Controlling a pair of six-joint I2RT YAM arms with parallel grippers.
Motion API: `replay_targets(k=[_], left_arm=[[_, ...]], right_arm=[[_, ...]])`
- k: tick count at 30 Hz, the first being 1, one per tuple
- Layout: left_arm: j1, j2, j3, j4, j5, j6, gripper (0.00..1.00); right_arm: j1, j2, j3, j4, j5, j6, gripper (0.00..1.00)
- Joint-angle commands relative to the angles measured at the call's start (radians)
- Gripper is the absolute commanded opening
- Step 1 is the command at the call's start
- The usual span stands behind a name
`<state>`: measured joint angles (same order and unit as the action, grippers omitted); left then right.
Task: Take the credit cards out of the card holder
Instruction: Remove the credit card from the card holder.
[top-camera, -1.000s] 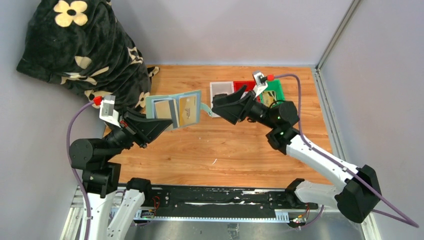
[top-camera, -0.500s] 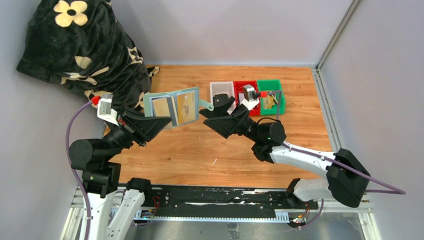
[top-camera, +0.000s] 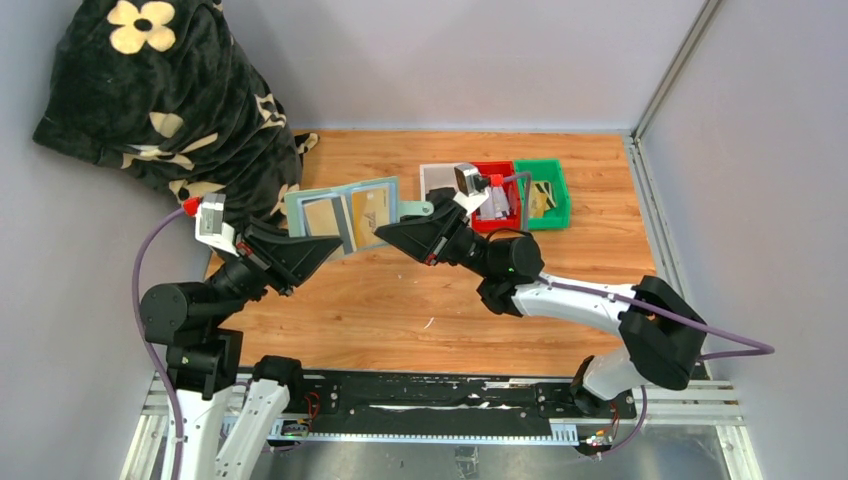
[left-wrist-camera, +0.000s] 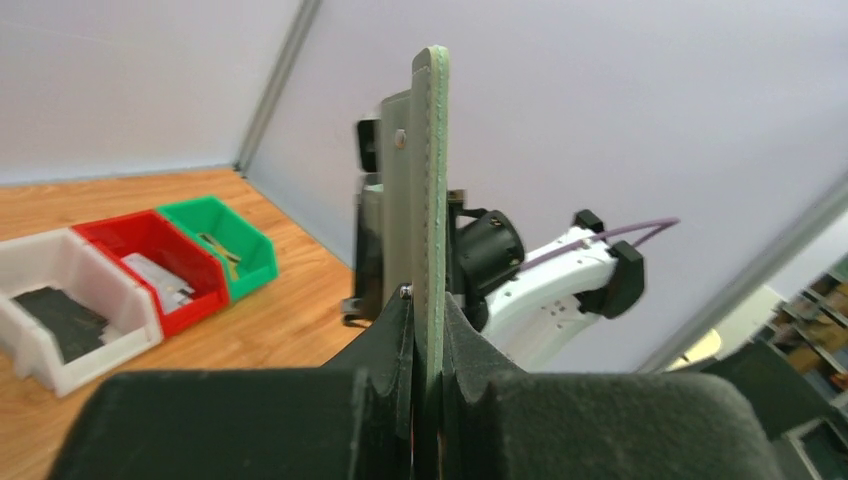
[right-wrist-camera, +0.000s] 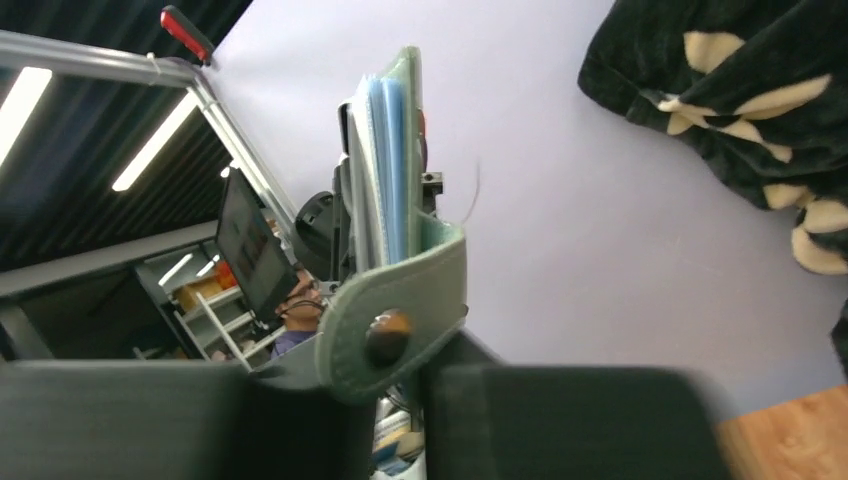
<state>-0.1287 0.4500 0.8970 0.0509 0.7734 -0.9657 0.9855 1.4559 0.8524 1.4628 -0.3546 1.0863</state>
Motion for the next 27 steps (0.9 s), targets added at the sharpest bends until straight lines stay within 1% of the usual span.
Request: replay_targets(k=[1,2,3,4,5,6,7,8,10,11,12,14,15,20,24,27], left_arm=[[-0.006,-0.022,-0.018,-0.077,-0.016,0.094,0.07],[-0.006,-0.022,-0.013,-0.124,-0.014,0.148,0.18],[-0.006,-0.022,-0.007,-0.166,-0.007,0.185,0.35],[-0.006,-0.02,0.003,-0.205,0.005,0.23,0.44],[-0.006,-0.018,0.014,-0.243,0.016,0.273,0.51],[-0.006,-0.014,0.03,-0.29,0.024,0.316,0.6],[-0.006,-0.007,0.053,-0.345,0.028,0.364,0.66],[-0.006,0.003,0.088,-0.395,0.042,0.406,0.73],[-0.006,0.036,0.162,-0.501,0.074,0.508,0.82],[-0.006,0.054,0.201,-0.562,0.085,0.554,0.84],[-0.006,0.072,0.237,-0.625,0.099,0.596,0.85],[-0.006,0.099,0.292,-0.698,0.119,0.67,0.86],[-0.006,0.107,0.314,-0.728,0.122,0.714,0.86],[-0.006,0.105,0.344,-0.759,0.132,0.806,0.85],[-0.006,0.108,0.316,-0.776,0.186,0.865,0.79],[-0.006,0.12,0.273,-0.783,0.236,0.902,0.77]], right_arm=[[-0.011,-0.027,0.029,0.037,-0.019,0.028,0.04],[-0.027,-0.046,0.022,0.01,-0.035,0.028,0.0],[-0.039,-0.067,0.015,-0.026,-0.058,0.023,0.0],[-0.054,-0.091,0.01,-0.076,-0.086,0.012,0.0],[-0.069,-0.116,0.009,-0.136,-0.127,-0.012,0.0],[-0.088,-0.145,0.016,-0.258,-0.174,-0.059,0.0],[-0.106,-0.174,0.035,-0.336,-0.237,-0.091,0.0],[-0.12,-0.199,0.085,-0.53,-0.326,-0.197,0.0],[-0.13,-0.237,0.187,-0.976,-0.407,-0.444,0.0],[-0.128,-0.244,0.281,-1.199,-0.423,-0.59,0.0],[-0.129,-0.241,0.347,-1.386,-0.426,-0.702,0.0],[-0.136,-0.222,0.447,-1.65,-0.429,-0.862,0.0],[-0.137,-0.211,0.488,-1.741,-0.436,-0.916,0.0],[-0.136,-0.126,0.685,-2.075,-0.525,-1.133,0.0],[-0.127,-0.055,0.813,-2.247,-0.55,-1.234,0.0],[-0.098,-0.003,0.895,-2.321,-0.545,-1.279,0.0]])
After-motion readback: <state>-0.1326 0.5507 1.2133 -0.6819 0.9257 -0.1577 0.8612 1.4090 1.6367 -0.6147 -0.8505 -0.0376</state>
